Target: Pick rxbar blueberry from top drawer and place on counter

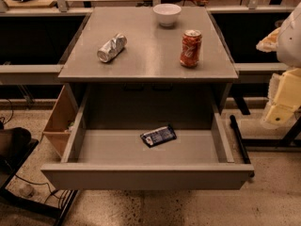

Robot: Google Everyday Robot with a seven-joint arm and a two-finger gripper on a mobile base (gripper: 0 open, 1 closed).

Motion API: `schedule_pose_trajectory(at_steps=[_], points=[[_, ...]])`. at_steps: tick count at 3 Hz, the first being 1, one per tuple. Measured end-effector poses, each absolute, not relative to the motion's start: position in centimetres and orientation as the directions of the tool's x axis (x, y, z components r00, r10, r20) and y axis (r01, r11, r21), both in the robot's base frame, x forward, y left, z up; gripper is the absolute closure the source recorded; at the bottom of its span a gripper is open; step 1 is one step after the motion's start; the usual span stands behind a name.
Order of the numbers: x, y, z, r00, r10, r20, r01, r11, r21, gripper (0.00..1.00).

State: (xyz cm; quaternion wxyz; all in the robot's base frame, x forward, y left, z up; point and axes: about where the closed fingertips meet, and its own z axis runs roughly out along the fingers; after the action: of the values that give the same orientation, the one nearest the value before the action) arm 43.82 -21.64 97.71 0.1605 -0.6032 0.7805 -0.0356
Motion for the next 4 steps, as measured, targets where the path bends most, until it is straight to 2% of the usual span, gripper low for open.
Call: schedule_pose_trajectory(at_steps=[2,4], points=[[44.6,-20.7,95.5,-0.219,-0.956,-0.194,-0.933,0.263,-0.244,0.00],[50.5,-16.0,82.3,-0.165,-0.981,-0.098,-0.957,0.183,-0.224,0.00]])
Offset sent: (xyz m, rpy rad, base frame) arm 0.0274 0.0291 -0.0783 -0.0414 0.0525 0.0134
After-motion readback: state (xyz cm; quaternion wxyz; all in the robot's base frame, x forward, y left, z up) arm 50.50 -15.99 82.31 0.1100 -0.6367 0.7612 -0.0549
